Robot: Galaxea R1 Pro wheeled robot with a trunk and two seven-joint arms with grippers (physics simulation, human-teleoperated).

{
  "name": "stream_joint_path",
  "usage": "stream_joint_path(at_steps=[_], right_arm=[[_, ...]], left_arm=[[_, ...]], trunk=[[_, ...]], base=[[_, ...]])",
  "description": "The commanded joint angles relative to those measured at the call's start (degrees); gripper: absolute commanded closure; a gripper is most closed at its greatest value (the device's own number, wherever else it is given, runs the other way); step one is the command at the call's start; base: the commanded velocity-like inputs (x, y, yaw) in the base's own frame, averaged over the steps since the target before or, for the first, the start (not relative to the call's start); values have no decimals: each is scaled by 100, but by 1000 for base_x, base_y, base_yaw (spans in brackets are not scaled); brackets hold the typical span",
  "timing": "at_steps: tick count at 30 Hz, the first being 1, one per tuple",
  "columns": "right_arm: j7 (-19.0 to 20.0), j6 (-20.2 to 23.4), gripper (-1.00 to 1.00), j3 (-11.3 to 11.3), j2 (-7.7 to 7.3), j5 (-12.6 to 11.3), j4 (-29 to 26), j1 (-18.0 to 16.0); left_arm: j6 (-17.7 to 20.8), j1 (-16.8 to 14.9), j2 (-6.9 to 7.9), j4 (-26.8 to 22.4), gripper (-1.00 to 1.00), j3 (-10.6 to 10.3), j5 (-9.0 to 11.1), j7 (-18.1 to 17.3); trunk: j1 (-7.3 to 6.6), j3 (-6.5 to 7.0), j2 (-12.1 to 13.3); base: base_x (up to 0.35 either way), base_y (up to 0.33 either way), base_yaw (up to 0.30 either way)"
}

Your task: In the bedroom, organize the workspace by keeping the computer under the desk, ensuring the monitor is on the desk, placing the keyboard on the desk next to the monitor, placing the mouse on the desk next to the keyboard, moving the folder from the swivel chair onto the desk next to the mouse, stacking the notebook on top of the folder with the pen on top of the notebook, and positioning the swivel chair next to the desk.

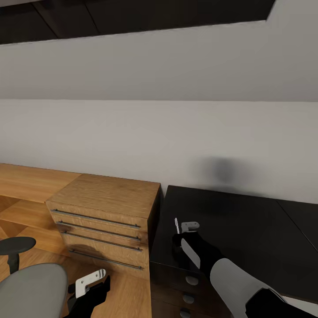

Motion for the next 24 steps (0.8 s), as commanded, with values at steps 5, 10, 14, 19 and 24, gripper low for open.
stream_joint_path(at_steps=[5,10,14,19,24], right_arm=[[-39,97,100,45,-13,-81,-44,-1],[-38,104,100,45,-14,-82,-66,-1],[-39,123,100,42,-14,-76,-69,-5],[-38,226,100,41,-12,-74,-77,-3],[-37,263,100,40,-11,-75,-78,-2]], left_arm=[[19,0,-3,-11,-100,2,60,31],[19,0,-3,-11,-100,2,60,31],[19,0,-3,-11,-100,2,60,31],[19,0,-3,-11,-100,2,64,31],[19,0,-3,-11,-100,1,63,31]], trunk=[[1,-6,-3],[1,-6,-3],[1,-6,-3],[1,-6,-3],[1,-6,-3]], base=[[0,0,0],[0,0,0],[0,0,0],[0,0,0],[0,0,0]])
